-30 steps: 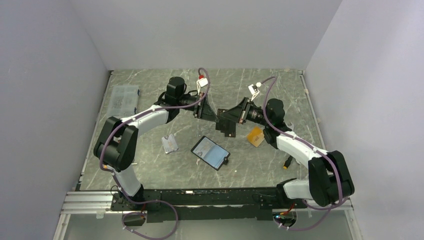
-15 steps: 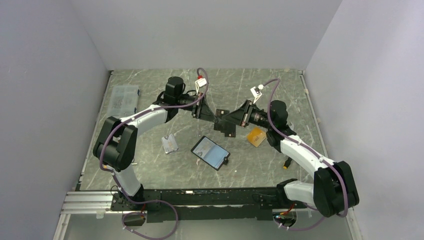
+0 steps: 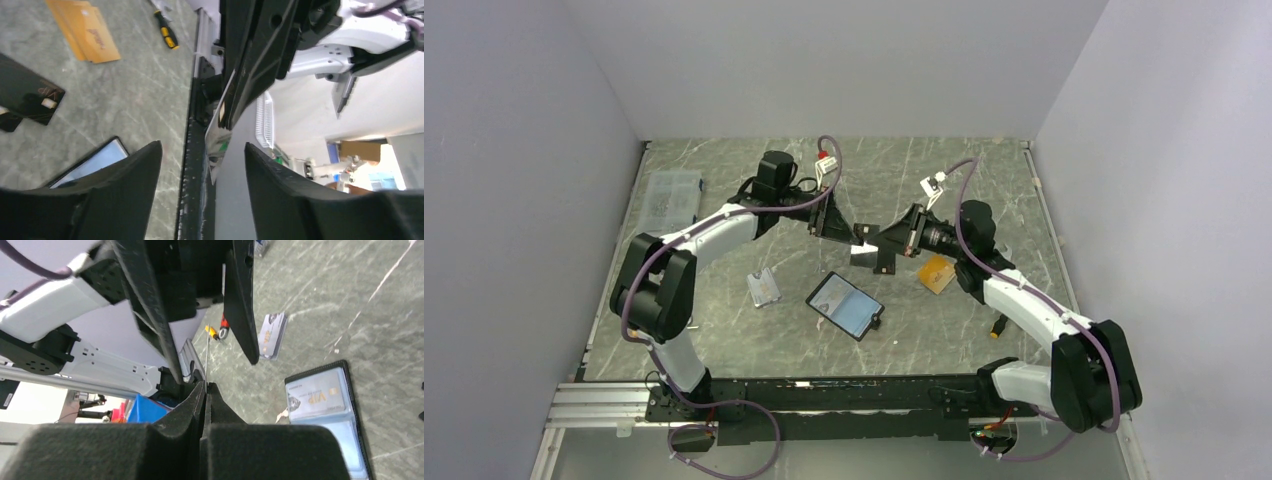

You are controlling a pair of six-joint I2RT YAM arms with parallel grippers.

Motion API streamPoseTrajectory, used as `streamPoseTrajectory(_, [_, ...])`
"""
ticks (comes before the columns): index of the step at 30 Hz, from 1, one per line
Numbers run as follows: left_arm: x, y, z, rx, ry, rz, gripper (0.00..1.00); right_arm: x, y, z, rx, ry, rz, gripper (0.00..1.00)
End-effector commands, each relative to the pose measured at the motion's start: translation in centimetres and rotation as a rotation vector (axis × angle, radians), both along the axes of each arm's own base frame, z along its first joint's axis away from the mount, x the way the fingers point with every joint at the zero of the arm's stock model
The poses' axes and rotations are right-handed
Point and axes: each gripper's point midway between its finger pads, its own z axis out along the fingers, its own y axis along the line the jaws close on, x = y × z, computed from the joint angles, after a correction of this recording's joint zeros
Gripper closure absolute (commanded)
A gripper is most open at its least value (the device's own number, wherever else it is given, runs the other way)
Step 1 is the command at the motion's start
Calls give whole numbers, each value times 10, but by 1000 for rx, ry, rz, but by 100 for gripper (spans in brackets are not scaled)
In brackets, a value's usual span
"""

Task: Put the credit cards into the card holder
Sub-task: Turn over the card holder at the center of the board.

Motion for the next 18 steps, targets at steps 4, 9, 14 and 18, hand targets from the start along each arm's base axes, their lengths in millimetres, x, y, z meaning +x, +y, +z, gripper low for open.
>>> streamPoseTrajectory(4, [19,26,-40,221,-84,96,11,-22,18,-59,-233,112,36,100])
streamPoseTrajectory(9, [32,66,-84,346,-80,169,12,-51,20,-110,-358,249,67,100])
streamPoseTrajectory(14, [32,91,-127,460,-82,215,14,-80,21,-131,-406,329,132,100])
streamPoseTrajectory(18, [31,100,-155,540,-56,246,16,-99,23,-147,-458,391,170,100])
